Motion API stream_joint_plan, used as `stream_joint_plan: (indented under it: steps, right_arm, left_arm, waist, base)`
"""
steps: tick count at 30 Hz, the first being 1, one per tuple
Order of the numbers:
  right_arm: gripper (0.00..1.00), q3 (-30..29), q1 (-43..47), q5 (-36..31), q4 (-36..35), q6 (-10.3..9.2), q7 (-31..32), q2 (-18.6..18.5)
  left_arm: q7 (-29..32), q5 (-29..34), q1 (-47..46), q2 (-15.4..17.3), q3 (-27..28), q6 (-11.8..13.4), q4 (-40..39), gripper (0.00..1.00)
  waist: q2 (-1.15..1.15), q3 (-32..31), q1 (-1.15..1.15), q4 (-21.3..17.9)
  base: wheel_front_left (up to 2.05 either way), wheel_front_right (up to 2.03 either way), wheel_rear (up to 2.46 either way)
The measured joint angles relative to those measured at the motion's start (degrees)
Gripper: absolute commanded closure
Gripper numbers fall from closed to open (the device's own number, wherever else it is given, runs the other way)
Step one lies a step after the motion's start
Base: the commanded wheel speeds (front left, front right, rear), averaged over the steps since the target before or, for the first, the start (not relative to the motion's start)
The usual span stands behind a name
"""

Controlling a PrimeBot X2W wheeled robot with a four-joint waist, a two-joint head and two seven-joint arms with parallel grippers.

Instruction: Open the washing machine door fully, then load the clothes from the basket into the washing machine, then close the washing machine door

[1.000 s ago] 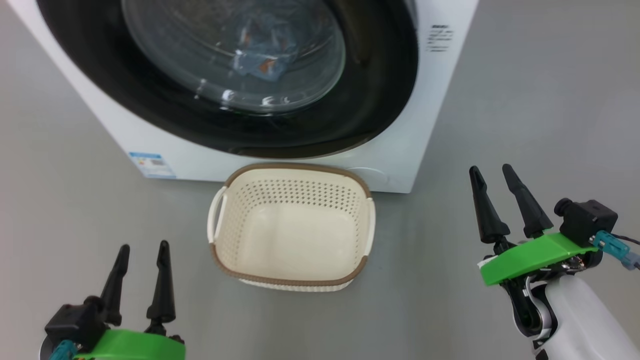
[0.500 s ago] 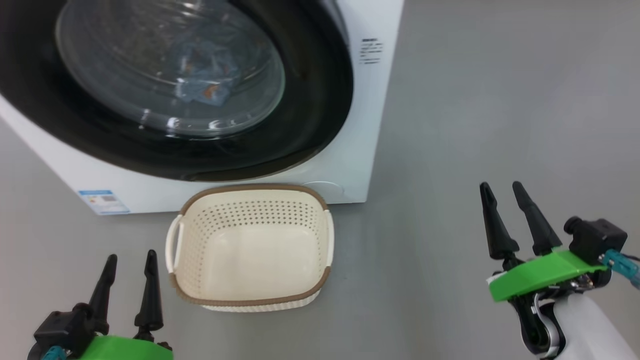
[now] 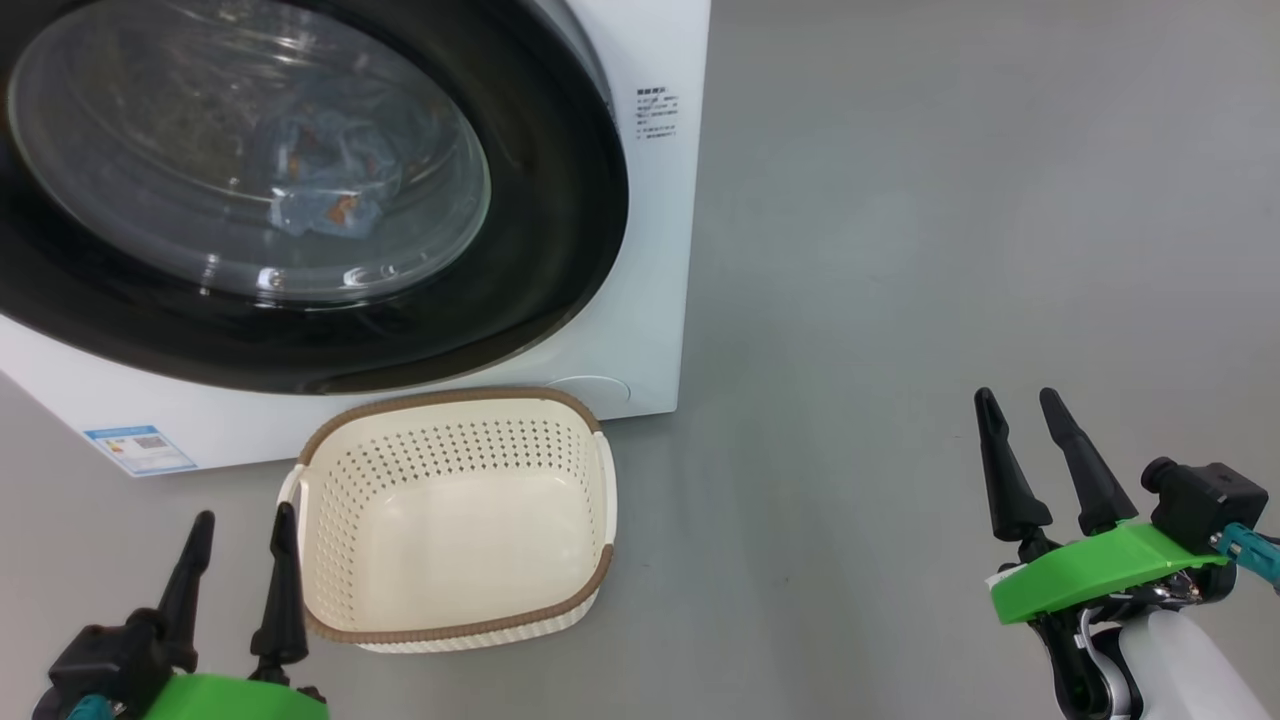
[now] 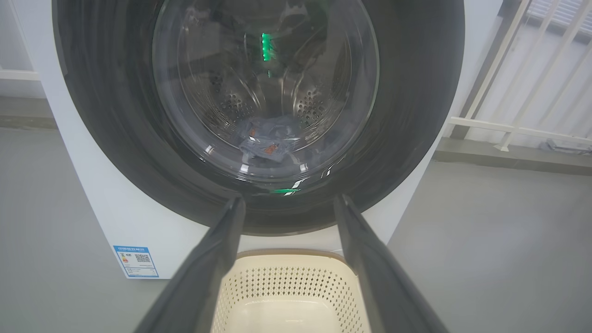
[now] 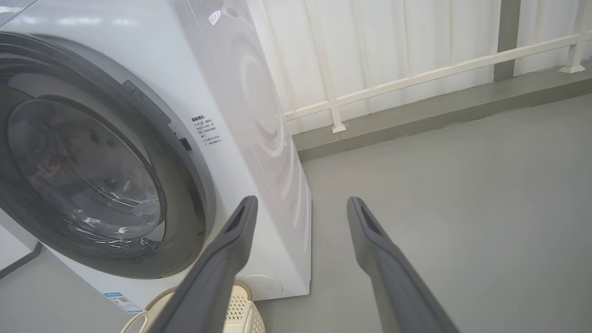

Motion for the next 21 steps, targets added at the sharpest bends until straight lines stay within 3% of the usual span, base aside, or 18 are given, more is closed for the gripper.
stream_joint_plan:
  steps: [21]
  right_arm:
    - [0.00,-0.38,1.10,-0.01,-0.40,0.00,0.00,0.15]
  left_arm:
    - [0.00,2.14,1.04,-0.56,2.03,0.00,-0.11,0.00]
  waist:
    - [0.00,-0.64,0.00,0.02]
  base:
    - [0.00,0.00,0.00]
